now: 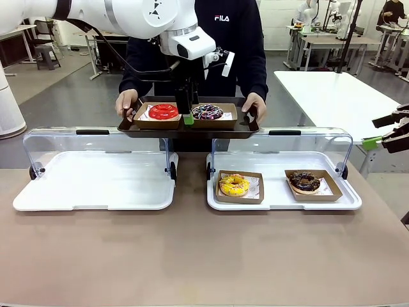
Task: Provide the desired donut to the person.
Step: Place the picked Paper togo box onto the Handle tray extended by the person.
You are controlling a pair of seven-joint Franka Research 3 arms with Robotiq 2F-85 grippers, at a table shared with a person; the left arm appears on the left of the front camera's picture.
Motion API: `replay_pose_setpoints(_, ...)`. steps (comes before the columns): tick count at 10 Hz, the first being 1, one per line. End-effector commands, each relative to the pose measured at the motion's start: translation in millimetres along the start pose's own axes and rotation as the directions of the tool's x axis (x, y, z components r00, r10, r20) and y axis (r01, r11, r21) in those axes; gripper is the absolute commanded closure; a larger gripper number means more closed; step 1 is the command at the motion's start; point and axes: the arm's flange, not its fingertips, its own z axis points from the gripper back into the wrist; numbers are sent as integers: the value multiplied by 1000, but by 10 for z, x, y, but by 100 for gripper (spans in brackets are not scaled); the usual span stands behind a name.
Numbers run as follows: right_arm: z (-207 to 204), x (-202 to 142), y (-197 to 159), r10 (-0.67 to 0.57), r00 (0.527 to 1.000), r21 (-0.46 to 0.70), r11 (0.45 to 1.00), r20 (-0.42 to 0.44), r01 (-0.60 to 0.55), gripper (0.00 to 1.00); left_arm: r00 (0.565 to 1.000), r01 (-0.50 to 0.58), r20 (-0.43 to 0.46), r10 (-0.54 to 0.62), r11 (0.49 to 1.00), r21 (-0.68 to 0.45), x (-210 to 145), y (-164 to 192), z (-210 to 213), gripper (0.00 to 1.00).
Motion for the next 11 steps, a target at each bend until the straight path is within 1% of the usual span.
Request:
replay_pose_setpoints(1, -30, -19, -3, 1, 1000, 10, 1000, 21, -2, 0, 1000, -21, -10, 21, 999, 26, 16, 21, -8, 0)
replay_pose_setpoints(11, -30, -19, -3, 1, 1000, 10, 1000, 21, -2, 0, 1000, -21, -10, 21, 999, 26, 16, 21, -8, 0)
